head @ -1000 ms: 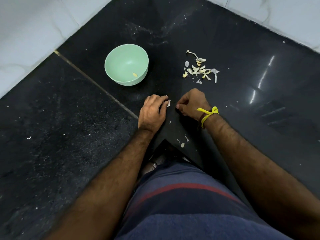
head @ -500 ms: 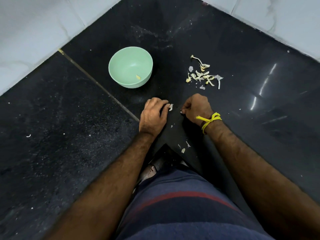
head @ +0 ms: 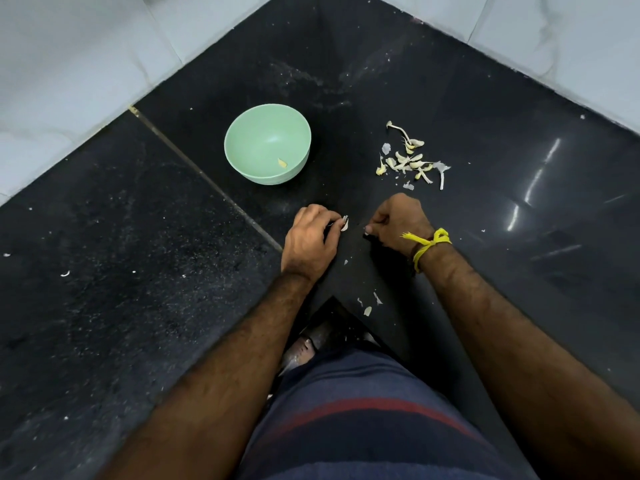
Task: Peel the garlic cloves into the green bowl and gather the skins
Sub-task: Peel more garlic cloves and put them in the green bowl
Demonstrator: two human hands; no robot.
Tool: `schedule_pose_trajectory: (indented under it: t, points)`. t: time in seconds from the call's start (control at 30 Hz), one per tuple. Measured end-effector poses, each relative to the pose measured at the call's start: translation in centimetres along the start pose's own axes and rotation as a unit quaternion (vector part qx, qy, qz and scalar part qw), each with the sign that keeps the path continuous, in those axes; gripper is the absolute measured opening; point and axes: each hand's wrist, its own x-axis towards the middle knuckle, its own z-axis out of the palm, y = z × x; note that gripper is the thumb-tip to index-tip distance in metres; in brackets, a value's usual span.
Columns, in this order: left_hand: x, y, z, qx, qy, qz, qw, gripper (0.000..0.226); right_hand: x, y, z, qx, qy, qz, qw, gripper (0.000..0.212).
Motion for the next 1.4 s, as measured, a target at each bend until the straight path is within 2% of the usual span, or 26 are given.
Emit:
schedule_pose_trajectory:
  t: [0.43, 0.7, 0.87, 1.07, 1.4]
  points:
    - [-0.2, -0.2, 0.0, 0.018, -0.015, -0.002, 1.0, 0.017, -0.5, 0.0, 0.8, -0.003, 0.023, 0.015, 1.0, 0.024]
    - [-0.2, -0.3, -0.1, 0.011, -0.021, 0.008, 1.0, 0.028, -0.8, -0.5, 0.9, 0.002, 0.029, 0.03, 0.999, 0.017]
    - [-0.2, -0.3, -0.1, 0.01, -0.017, 0.005, 1.0, 0.024, -1.2, -0.6, 1.1, -0.001, 0.035, 0.033, 0.999, 0.018]
    - [-0.3, -0.3, -0.1, 0.005, -0.008, 0.003, 1.0, 0.019, -1.1, -0.9, 1.5, -0.025, 0.044, 0.033, 0.998, 0.003]
    - [-0.3, -0.3, -0.1, 0.012, -0.003, 0.033, 0.999, 0.013, -2.0, -1.6, 1.8, -0.09, 0.054, 0.024, 0.994, 0.013]
